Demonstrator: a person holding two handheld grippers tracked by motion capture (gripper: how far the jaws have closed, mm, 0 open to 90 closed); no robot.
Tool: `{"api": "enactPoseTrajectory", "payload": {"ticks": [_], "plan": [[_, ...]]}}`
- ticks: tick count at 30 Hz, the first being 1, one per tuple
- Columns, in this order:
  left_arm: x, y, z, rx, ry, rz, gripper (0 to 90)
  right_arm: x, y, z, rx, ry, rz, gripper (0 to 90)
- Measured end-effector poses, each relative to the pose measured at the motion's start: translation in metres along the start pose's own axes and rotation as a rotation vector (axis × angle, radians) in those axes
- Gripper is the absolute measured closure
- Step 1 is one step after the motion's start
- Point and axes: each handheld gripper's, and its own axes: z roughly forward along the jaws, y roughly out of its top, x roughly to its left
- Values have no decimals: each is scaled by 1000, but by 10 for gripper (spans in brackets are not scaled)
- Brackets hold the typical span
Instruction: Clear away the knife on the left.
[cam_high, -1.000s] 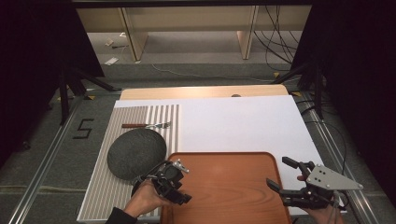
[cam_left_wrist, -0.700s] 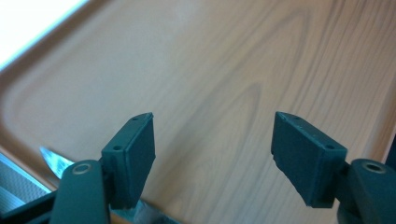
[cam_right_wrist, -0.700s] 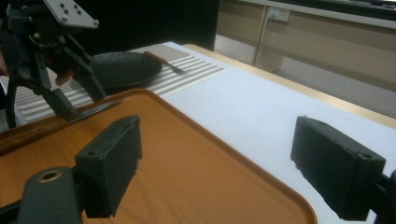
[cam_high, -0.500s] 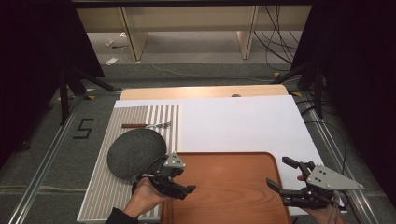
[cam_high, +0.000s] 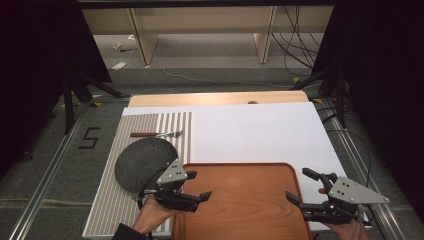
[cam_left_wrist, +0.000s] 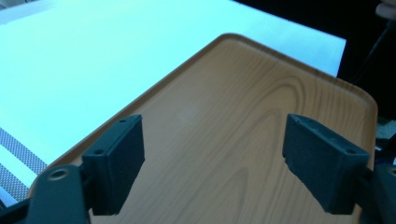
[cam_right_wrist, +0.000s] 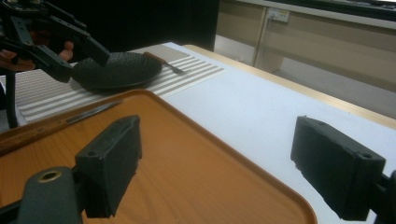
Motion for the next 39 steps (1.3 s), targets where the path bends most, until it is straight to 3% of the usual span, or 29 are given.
{"api": "enactPoseTrajectory", "payload": {"ticks": [2,9,20,24,32,39], "plan": [[0,-1,-2,-25,-5,-6,197,0,0,0,0,0,1,174],[-2,-6,-10,-95,34,33,193,0,0,0,-2,-1,0,174],[-2,-22,-22,-153,76,35,196,0,0,0,-2,-3,2,174],[-1,-26,-28,-182,84,14,195,0,0,0,-4,-1,9,174],[-1,-27,-31,-199,72,-7,188,0,0,-1,-5,2,13,174],[-2,-27,-29,-180,66,4,172,0,0,0,-6,5,16,174]]}}
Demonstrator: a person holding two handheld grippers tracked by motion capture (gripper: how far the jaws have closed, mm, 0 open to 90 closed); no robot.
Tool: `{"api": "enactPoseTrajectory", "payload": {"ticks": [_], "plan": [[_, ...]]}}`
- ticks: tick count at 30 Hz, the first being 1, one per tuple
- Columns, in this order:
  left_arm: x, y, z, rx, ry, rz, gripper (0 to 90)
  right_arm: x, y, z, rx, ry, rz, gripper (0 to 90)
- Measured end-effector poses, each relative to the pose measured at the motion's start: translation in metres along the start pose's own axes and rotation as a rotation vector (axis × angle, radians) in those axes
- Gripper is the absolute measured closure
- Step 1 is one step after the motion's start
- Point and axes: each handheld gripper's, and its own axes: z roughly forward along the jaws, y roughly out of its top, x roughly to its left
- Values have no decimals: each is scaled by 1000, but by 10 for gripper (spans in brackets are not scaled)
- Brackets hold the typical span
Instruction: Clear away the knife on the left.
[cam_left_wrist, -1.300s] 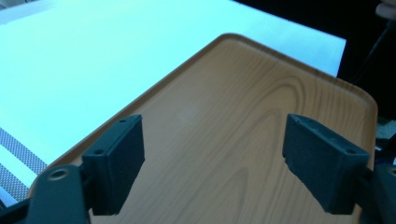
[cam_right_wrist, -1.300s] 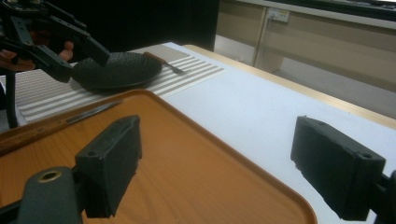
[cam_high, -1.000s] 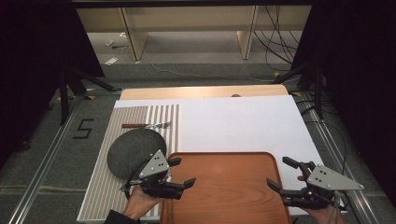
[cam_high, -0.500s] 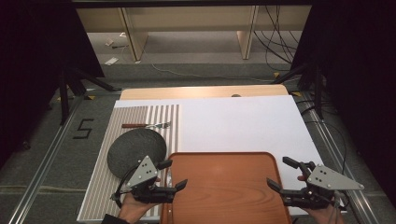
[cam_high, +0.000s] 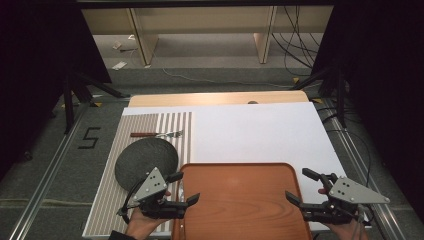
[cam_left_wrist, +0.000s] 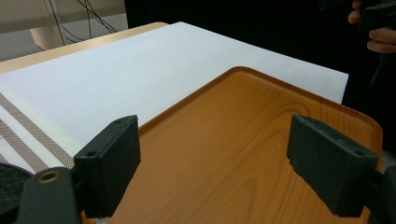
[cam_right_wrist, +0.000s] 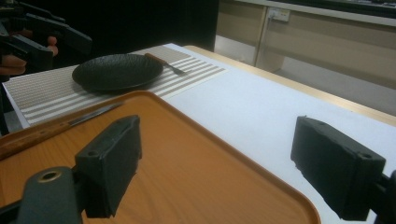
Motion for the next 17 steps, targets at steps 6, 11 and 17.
{"api": "enactPoseTrajectory", "payload": {"ticks": [6,11,17], "plan": [[0,0,0,-2,-4,-3,170,0,0,0,0,0,-1,174],[0,1,1,2,-7,4,167,0,0,0,0,-1,-1,174],[-2,1,2,8,-18,-1,160,0,0,0,0,-1,0,174]]}}
